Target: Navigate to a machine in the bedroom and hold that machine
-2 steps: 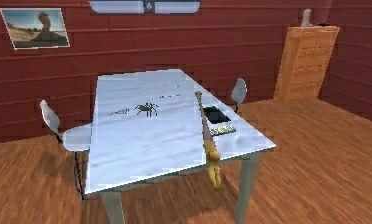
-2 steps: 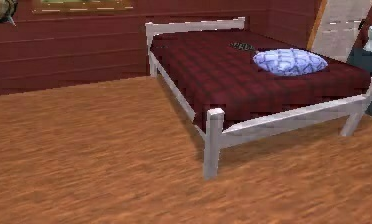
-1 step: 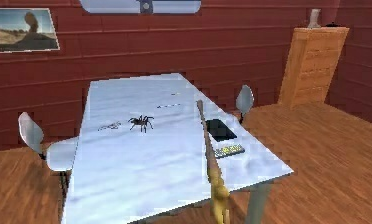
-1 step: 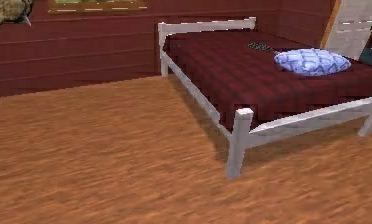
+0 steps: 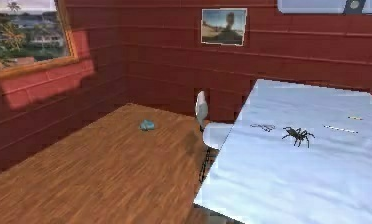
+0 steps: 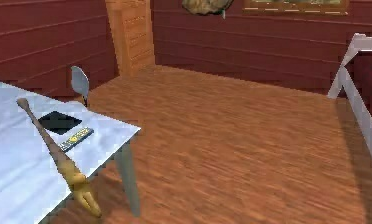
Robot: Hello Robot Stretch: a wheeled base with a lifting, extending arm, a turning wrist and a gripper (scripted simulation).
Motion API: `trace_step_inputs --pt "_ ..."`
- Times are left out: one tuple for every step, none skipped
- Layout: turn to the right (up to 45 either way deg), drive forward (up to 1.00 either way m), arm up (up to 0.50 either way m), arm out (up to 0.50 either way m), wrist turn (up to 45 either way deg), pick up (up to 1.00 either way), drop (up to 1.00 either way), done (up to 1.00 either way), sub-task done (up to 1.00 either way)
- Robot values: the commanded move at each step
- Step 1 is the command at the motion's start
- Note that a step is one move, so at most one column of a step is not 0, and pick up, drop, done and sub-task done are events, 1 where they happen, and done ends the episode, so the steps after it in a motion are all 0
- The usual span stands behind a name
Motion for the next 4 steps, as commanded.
trace_step_inputs --pt "-33.0 0.00 0.00 0.00 0.0 0.00 0.00 0.00 0.00" --pt "45.0 0.00 0.00 0.00 0.0 0.00 0.00 0.00 0.00" --pt "45.0 0.00 0.00 0.00 0.0 0.00 0.00 0.00 0.00" --pt "18.0 0.00 0.00 0.00 0.0 0.00 0.00 0.00 0.00"
